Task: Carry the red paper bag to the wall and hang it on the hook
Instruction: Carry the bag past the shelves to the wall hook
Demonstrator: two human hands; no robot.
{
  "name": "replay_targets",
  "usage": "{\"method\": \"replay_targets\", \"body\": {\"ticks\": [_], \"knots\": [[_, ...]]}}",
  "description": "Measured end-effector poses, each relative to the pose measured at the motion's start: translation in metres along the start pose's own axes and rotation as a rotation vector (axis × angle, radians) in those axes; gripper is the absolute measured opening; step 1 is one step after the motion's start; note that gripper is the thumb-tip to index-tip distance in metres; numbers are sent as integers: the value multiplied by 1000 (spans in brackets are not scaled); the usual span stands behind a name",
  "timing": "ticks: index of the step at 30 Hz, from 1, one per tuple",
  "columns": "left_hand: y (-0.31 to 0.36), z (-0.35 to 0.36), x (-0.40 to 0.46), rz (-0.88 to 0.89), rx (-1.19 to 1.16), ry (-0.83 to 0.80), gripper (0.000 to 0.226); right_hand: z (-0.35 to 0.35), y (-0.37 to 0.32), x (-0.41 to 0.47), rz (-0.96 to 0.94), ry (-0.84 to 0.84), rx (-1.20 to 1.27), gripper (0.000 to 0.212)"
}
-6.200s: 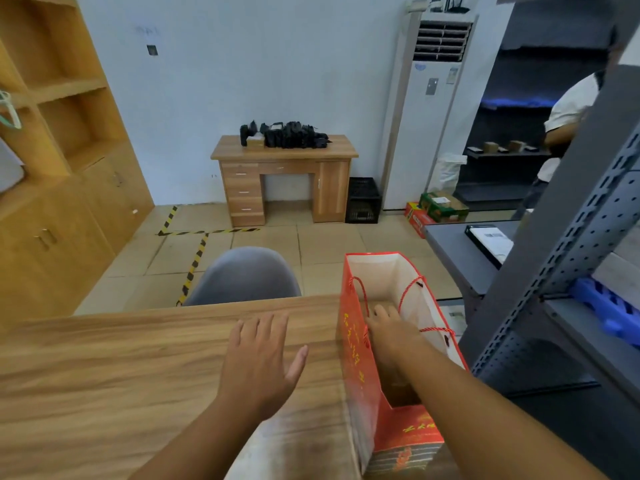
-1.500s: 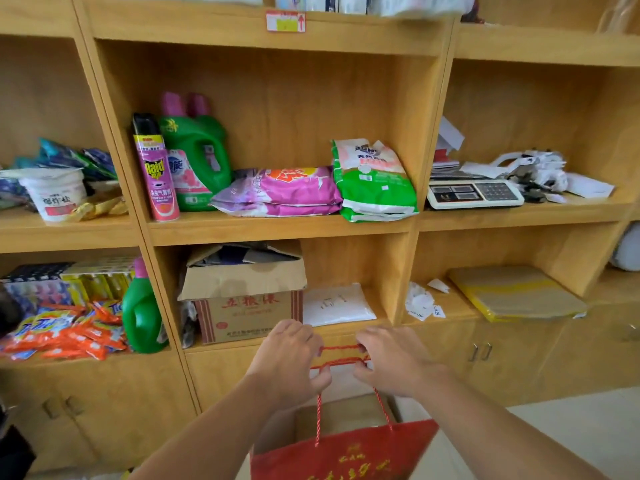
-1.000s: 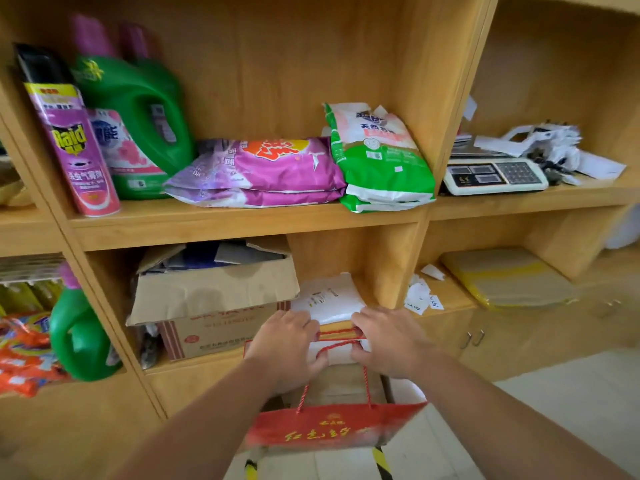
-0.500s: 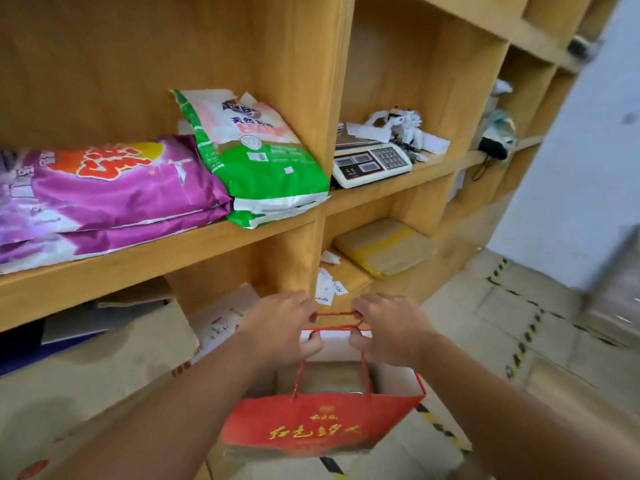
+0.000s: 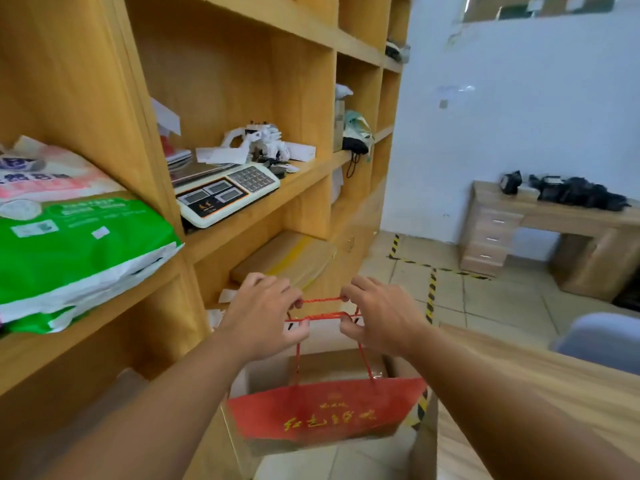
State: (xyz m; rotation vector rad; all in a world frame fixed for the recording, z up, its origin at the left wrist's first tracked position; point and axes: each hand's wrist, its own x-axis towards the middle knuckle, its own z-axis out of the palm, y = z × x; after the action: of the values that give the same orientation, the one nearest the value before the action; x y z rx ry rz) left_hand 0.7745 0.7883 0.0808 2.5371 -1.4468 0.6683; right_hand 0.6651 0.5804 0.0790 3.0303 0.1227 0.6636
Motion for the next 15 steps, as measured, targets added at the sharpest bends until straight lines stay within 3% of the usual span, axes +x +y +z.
{"method": "replay_targets", "body": {"ticks": [15], "knots": [[-4, 40, 122, 148, -134, 65, 18, 4, 79, 31, 151, -14, -128, 13]]}}
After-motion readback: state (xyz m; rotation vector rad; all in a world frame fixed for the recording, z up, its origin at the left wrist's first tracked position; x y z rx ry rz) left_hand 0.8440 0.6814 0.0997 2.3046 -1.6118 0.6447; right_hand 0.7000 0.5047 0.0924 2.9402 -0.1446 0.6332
